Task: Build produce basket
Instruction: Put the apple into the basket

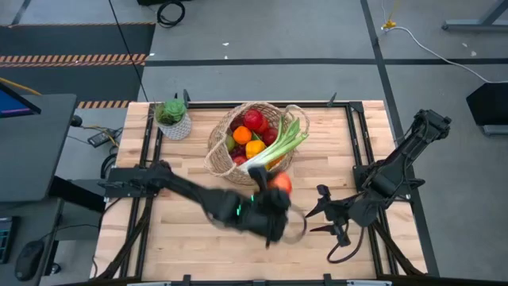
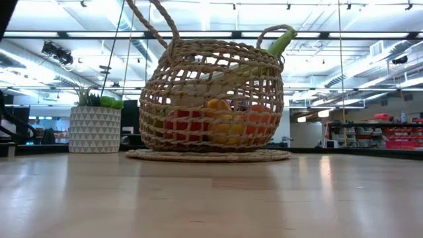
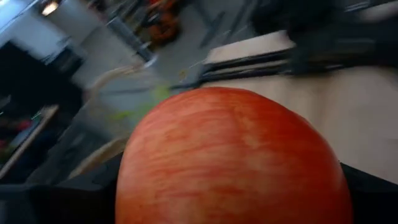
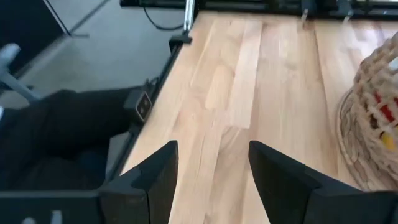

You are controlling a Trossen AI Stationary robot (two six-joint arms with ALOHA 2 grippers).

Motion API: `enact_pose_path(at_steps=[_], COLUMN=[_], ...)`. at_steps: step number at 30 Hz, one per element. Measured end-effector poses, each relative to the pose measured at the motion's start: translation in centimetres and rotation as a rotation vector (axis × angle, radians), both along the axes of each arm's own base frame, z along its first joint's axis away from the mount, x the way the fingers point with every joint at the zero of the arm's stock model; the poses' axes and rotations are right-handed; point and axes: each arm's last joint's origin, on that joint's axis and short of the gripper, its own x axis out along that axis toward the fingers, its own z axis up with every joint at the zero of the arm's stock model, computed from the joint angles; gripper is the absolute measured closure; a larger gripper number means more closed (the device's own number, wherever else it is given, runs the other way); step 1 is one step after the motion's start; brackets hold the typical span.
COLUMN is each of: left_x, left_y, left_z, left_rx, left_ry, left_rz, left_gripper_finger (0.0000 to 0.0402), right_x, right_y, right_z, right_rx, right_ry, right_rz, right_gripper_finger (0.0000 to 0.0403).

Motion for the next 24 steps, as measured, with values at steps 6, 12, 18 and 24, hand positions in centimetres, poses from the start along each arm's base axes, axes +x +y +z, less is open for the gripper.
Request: enact_pose_path(at_steps=[6,12,18,24], left_x=[-0.9,-0.8,-0.5,-0.6], left_y=[8.2,15.1,20.3,21.5], left_z=[2.0,1.7,0.7,0.8], left_rx=[-0.037,-0.176,-0.317,-0.356], left_ry=[-0.007,0.055,0.081,0.073], left_rz=[0.219,0.328,0.397,0.410], left_gripper_finger=[0.0085,0.0082,0.0053,0.0048], right_x=[1.0,1.8,2.4,2.4], right_y=[1.0,1.7,2.1,2.2], right_z=[-2.0,-3.7,-5.1,-6.3], right_rx=[-0.053,-0.096,-0.120,-0.128], right_ry=[0.062,0.113,0.163,0.251], right_rz=[-0.004,-0.004,-0.016,-0.037], right_gripper_finger=[0.0199,0.0199,0.0199,0.0199])
